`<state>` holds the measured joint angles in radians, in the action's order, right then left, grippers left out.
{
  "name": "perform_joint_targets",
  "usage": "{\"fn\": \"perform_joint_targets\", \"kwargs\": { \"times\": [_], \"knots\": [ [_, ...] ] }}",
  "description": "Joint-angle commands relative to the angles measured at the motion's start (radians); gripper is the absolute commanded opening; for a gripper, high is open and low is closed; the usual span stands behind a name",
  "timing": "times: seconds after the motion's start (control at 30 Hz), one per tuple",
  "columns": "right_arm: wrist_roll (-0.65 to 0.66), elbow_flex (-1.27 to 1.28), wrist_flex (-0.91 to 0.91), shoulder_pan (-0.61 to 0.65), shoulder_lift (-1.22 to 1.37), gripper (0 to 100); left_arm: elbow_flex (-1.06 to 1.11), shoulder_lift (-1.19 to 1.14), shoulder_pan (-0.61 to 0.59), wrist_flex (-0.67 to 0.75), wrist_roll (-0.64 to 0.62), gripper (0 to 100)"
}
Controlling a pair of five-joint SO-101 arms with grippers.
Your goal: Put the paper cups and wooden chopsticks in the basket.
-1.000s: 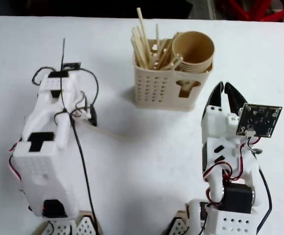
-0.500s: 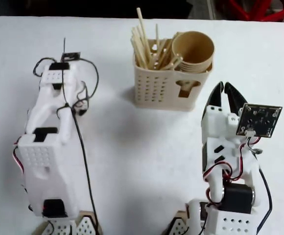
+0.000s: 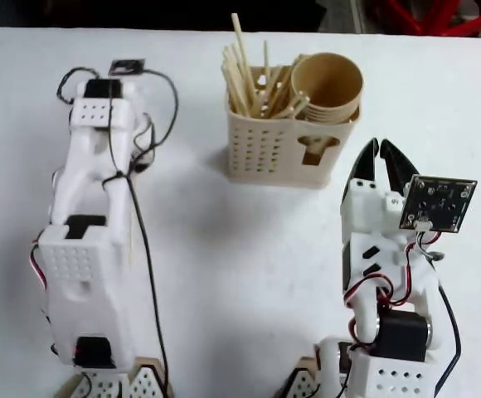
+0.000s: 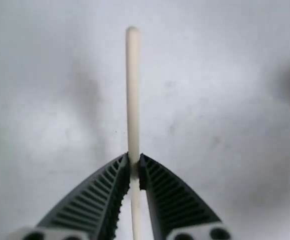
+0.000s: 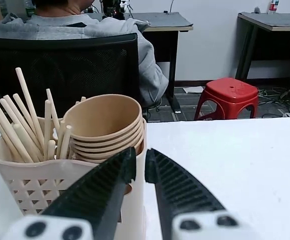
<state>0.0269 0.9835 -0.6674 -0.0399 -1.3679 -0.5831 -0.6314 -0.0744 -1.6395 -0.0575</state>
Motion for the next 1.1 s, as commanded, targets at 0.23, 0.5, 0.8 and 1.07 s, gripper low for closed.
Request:
{"fn": "perform_joint_targets", "kwargs": {
  "times": [0.23,0.5,0.8,1.07],
  "knots": [
    [0.008,-0.006,0.022,-0.002,-0.010,4.2,-0.381,0.021,0.079,-0.146,0.066,2],
    [0.008,-0.006,0.022,-0.002,-0.010,4.2,-0.562,0.051,0.127,-0.147,0.061,2],
    [0.008,-0.006,0.022,0.002,-0.007,4.2,-0.572,0.331,0.259,-0.046,0.061,2],
    [0.008,-0.006,0.022,0.002,-0.004,4.2,-0.572,0.447,0.371,0.269,0.060,2]
  ]
}}
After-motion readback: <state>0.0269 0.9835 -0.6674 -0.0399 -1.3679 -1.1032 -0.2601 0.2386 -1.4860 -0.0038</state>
